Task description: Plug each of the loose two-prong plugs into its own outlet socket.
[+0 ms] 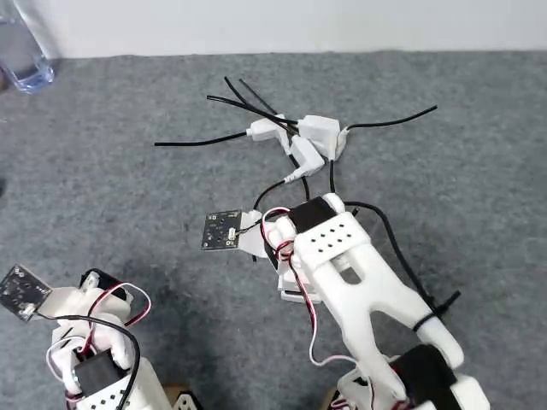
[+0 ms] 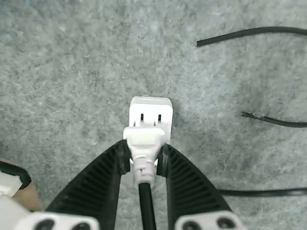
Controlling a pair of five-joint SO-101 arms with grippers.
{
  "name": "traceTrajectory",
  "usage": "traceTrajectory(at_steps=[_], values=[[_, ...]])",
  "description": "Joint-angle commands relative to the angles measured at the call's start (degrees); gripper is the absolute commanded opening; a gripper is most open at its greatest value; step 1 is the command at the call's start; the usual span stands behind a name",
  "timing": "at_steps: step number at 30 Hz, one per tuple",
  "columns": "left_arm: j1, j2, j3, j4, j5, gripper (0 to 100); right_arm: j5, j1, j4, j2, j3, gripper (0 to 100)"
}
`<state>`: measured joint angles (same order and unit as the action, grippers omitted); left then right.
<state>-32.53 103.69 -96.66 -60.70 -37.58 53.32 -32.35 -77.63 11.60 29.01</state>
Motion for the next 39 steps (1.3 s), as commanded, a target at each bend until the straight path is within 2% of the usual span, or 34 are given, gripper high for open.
traceTrajectory(at_steps=[1,9,18,39], values=[[-0.26,0.62,0.31,0.09,0.53,1,0.26,-0.04,1.98,-1.98,-0.88,0.7],[-0.35,0.62,0.31,0.09,0.53,1,0.62,-0.04,1.89,-2.07,-1.58,0.7],[-0.35,0.62,0.31,0.00,0.53,1,3.08,4.09,1.71,-2.59,-1.14,0.7],[-0.35,0.62,0.31,0.00,0.53,1,0.70,0.13,5.85,-3.38,1.76,0.8]])
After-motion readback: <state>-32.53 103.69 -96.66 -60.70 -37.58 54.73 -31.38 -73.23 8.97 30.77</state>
